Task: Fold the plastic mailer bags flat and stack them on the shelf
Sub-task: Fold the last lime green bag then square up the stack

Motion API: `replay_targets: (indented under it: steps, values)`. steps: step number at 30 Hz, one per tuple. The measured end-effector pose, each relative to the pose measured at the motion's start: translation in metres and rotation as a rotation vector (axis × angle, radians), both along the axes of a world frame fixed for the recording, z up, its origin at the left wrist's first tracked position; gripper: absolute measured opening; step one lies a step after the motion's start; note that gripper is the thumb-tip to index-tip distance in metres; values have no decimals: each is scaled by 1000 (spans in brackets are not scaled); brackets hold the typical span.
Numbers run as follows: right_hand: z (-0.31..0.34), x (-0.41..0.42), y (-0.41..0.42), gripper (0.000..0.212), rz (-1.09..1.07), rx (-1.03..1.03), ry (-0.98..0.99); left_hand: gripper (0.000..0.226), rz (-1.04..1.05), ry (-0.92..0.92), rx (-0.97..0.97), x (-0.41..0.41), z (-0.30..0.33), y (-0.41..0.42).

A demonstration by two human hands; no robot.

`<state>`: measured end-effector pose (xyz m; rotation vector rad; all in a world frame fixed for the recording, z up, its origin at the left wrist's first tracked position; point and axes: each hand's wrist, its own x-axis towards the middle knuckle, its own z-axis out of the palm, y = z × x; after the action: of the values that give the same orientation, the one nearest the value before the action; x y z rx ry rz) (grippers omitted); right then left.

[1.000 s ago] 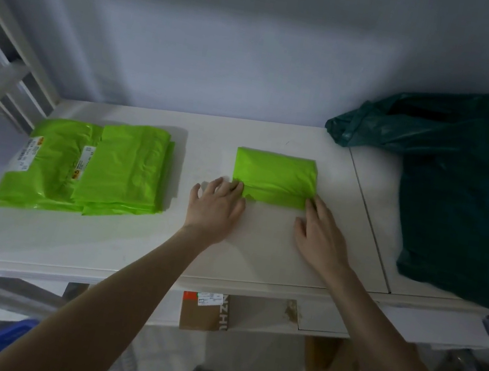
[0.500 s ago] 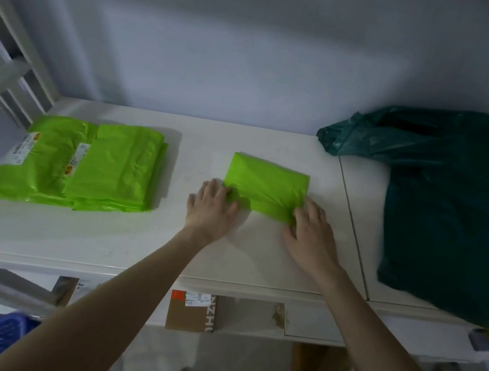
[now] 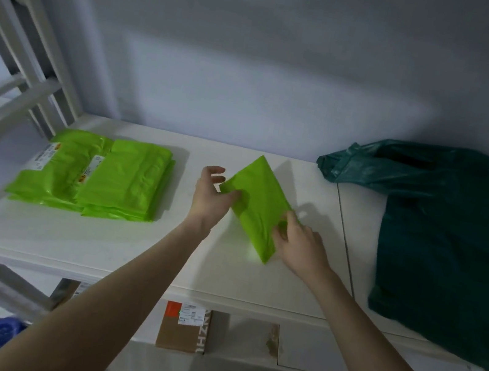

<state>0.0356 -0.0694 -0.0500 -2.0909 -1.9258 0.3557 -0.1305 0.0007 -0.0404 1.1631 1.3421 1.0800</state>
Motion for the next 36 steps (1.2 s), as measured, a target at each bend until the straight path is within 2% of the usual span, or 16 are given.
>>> replay_targets:
  steps: [3,5,8,10,13,16,18,20,23,26,30,36]
  values:
    - [8,-2,10,47,-30,79,72,50,-39,-209,-68,-8,12,0]
    - [15,-6,18,59,-45,111,122,48,-54,-279,-83,-15,19,1]
    - [26,-22,29,62,-5,6,410,42,-11,-312,-103,-27,28,5]
    - [31,-38,34,53,1,-73,597,38,47,-314,-86,-36,32,10]
    - [31,-69,43,49,-17,-73,711,36,161,-243,11,-60,37,19]
    - [32,-101,53,56,-4,-91,934,31,251,-164,88,-91,39,31]
    - [36,-122,61,71,22,-109,1080,25,309,-115,125,-114,40,41]
    - [40,-143,69,81,59,-87,1087,21,349,-77,150,-135,42,49]
    - [40,-179,85,77,71,-33,1036,22,366,-7,137,-168,44,58]
    - [36,-217,97,70,33,2,983,42,223,48,125,-202,40,64]
    - [24,-259,115,72,-18,13,872,69,-33,326,128,-242,30,73]
    - [12,-301,123,73,-10,-6,525,65,-141,589,150,-281,21,83]
